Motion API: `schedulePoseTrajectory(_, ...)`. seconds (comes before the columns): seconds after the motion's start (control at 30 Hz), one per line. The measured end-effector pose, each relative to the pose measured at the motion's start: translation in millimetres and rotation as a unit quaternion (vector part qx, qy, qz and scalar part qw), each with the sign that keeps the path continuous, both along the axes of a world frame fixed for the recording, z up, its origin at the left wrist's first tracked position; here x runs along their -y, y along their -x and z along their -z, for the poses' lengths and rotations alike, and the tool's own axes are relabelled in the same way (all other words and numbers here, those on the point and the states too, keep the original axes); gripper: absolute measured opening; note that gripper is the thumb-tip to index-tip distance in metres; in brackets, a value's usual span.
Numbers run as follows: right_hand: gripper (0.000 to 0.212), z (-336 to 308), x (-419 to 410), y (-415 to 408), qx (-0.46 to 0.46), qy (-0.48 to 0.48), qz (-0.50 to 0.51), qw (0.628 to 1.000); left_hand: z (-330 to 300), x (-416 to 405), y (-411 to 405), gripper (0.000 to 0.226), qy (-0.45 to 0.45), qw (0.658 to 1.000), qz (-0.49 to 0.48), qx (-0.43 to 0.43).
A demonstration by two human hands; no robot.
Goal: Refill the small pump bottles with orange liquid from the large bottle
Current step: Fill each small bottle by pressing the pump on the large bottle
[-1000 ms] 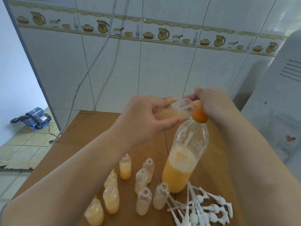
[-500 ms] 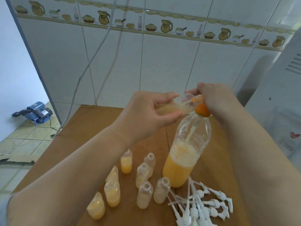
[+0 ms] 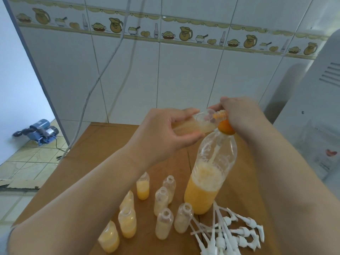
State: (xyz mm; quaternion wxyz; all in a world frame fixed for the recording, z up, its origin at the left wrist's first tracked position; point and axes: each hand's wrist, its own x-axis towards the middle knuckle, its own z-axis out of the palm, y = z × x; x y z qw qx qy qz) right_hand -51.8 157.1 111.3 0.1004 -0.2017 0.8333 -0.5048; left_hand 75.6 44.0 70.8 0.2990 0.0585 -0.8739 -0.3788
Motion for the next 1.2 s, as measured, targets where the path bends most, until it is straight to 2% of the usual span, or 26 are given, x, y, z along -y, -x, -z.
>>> schedulePoseTrajectory(0.17,0.036,-12,-6,-4,-0.016,-0.007,-0.010,1.000,-5,-5,-2,0.052,0.005,1.000,0.006,-0.025)
schedulePoseTrajectory(0.27,0.036,-20,-9,-4,-0.006,0.031,-0.006,0.999,-12,-5,-2,0.052,0.016,0.999,0.012,-0.037)
schedulePoseTrajectory(0.47,0.043,-7,-9,0,-0.033,-0.009,0.003,0.999,-5,-5,1,0.051,0.040,0.999,0.004,-0.023)
schedulePoseTrajectory(0.57,0.039,-5,-1,-4,0.004,0.013,0.002,1.000,-1,-2,1,0.053,0.035,0.999,-0.003,-0.005)
schedulePoseTrajectory(0.67,0.022,-16,2,-5,0.037,0.039,0.012,0.999,-8,-1,-3,0.054,0.056,0.998,-0.007,-0.015)
schedulePoseTrajectory(0.73,0.023,-23,1,-8,0.030,0.030,0.018,0.999,-14,-1,-6,0.055,0.064,0.998,-0.006,-0.027)
schedulePoseTrajectory(0.8,0.029,-21,-1,-1,0.071,0.067,-0.016,0.995,-14,-3,-6,0.055,0.070,0.997,-0.007,-0.033)
schedulePoseTrajectory(0.87,0.034,-10,-1,2,0.016,0.076,-0.034,0.996,-10,-4,-3,0.055,0.065,0.997,-0.007,-0.026)
schedulePoseTrajectory(0.97,0.037,5,-1,11,0.008,0.042,-0.019,0.999,-5,-4,2,0.055,0.055,0.998,-0.004,-0.011)
schedulePoseTrajectory(1.07,0.037,-1,-4,10,0.021,0.048,-0.033,0.998,-6,-6,3,0.056,0.059,0.998,-0.001,-0.014)
schedulePoseTrajectory(1.2,0.019,-15,-8,11,0.003,0.023,-0.010,1.000,-13,-8,-1,0.054,0.076,0.996,-0.001,-0.044)
